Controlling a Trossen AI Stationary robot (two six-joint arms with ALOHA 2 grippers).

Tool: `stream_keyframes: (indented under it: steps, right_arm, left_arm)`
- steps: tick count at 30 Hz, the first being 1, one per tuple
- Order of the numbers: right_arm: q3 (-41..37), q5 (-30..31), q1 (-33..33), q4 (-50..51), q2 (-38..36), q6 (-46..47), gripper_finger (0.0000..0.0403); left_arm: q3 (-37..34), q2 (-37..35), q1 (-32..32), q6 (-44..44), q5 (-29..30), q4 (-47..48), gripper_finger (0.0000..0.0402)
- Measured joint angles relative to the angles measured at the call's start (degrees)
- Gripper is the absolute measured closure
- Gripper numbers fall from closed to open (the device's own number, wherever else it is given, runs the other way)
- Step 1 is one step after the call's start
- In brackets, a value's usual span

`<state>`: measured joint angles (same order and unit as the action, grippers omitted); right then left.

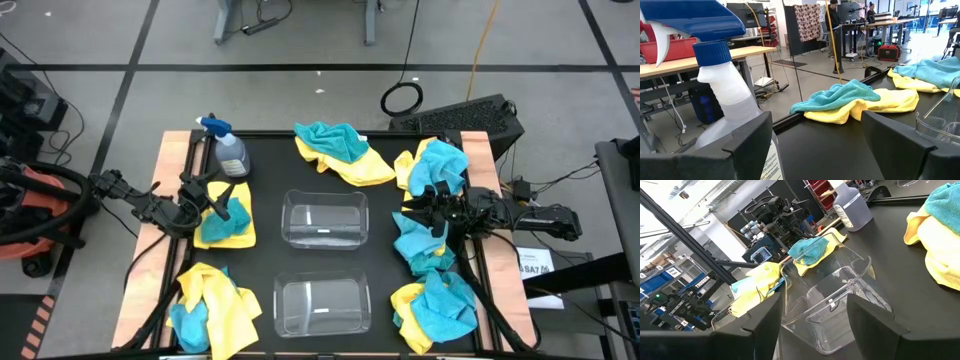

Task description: Sort microfiber towel by color & place in baskets

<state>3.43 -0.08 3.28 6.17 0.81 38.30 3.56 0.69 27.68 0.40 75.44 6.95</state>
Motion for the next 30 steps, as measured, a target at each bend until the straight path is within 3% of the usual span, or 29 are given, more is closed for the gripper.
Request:
stream_keyframes:
  steps: [20, 25, 30]
  right_arm:
    - [0.0, 0.0, 0.0, 0.0, 0.0, 0.0, 0.0188]
    - [0.0, 0.0, 0.0, 0.0, 0.0, 0.0, 0.0188]
    - [0.0, 0.0, 0.0, 0.0, 0.0, 0.0, 0.0188]
  left_arm:
    - [0.0, 0.0, 0.0, 0.1, 0.0, 0.0, 0.0091]
    - [0.0, 0.0, 0.0, 6.6, 0.0, -0.8, 0.0091]
    - [0.0, 0.0, 0.0, 7.5, 0.0, -1.1, 0.0091]
